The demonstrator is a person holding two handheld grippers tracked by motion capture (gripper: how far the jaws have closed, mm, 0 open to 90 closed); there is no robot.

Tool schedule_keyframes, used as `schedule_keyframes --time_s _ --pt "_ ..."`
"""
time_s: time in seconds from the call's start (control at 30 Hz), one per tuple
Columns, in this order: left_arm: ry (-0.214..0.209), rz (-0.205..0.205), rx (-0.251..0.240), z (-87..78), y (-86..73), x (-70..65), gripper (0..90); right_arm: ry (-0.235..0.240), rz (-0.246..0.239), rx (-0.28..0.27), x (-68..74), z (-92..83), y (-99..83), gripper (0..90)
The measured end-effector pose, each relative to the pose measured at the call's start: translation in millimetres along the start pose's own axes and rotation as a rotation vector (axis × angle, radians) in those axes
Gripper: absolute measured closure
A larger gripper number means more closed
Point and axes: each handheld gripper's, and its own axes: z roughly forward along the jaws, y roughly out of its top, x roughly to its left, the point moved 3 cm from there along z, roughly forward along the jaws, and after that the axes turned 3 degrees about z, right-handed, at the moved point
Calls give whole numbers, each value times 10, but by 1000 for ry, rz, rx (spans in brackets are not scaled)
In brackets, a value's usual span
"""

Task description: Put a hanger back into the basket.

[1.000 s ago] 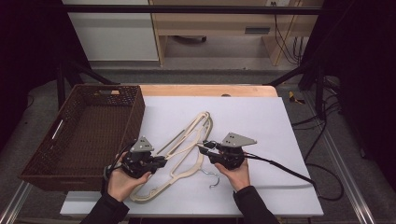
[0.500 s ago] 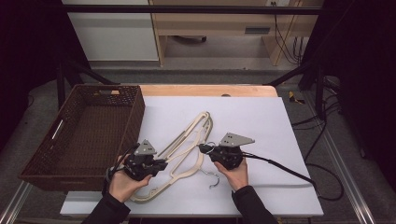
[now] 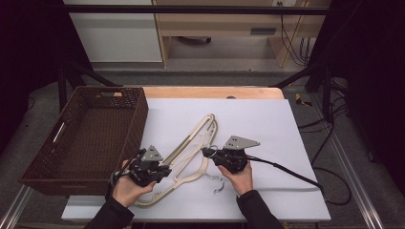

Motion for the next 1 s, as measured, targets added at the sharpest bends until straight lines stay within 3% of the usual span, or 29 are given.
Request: schedule_keyframes --time_s 0.33,0.4,0.5,0.7,0.77,0.8,0.83,1.0 --pt "-24 11 12 35 3 -9 785 -13 -3 3 8 -9 -6 890" --pt "-20 21 19 47 16 -18 655 -8 -1 3 14 -11 -6 890" --pt "18 48 36 92 43 -55 577 -6 -1 0 25 -13 -9 890" --pt "76 86 65 219 63 -137 546 -2 4 -2 34 -16 -7 890" --pt "122 114 75 273 88 -181 594 -2 3 -2 33 -15 -6 889" --pt "122 114 75 273 88 -181 620 -2 3 -2 33 -15 -6 889" --pt "155 124 85 294 110 -207 657 -2 5 -2 35 -15 -5 889" --pt "212 128 101 314 135 -217 695 -6 3 -1 33 -16 -3 889"
